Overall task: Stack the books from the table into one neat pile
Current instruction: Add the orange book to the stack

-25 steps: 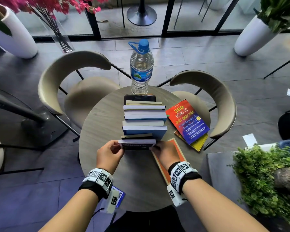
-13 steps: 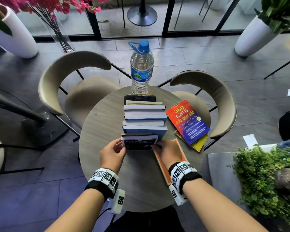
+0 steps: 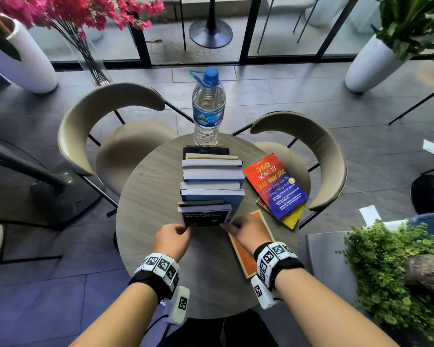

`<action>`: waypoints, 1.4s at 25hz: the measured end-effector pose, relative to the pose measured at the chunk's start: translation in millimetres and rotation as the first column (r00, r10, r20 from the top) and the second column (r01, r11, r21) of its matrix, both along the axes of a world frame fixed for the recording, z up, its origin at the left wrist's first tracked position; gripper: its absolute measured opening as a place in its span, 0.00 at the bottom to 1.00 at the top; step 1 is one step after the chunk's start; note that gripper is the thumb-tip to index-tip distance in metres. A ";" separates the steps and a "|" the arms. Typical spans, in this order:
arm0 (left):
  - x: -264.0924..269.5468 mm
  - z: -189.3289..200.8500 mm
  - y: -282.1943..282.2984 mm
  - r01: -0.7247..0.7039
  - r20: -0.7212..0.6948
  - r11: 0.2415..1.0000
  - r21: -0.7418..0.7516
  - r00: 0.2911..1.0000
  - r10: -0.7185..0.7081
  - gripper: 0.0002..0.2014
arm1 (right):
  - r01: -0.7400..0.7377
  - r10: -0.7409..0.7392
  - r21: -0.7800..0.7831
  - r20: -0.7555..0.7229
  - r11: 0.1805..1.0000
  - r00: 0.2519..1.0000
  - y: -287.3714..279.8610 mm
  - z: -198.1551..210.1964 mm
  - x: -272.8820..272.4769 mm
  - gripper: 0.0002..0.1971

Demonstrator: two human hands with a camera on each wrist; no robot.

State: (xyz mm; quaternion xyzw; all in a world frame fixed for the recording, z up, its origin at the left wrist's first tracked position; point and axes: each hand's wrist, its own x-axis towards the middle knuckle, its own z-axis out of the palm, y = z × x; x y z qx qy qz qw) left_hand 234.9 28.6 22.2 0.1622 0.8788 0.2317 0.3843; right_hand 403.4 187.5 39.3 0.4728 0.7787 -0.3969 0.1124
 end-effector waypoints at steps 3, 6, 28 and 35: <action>11.1 2.9 4.7 0.027 0.098 1.000 -0.001 0.995 -0.026 0.20 | -0.002 0.008 -0.108 0.054 0.994 0.999 8.4 -2.4 13.6 0.26; 28.0 8.1 11.2 -0.014 0.138 1.000 0.023 0.990 0.011 0.16 | 0.001 0.006 -0.044 0.162 0.999 0.987 26.0 -5.9 32.7 0.21; 169.0 -39.7 82.0 -0.316 0.245 0.940 -0.128 0.908 0.338 0.21 | 0.155 -0.141 -0.023 0.300 0.988 0.944 53.2 -42.8 116.3 0.20; 165.8 -50.3 69.2 -0.140 0.287 0.990 0.009 0.949 0.132 0.12 | 0.213 -0.172 -0.109 0.302 0.971 0.938 51.8 -47.0 133.9 0.24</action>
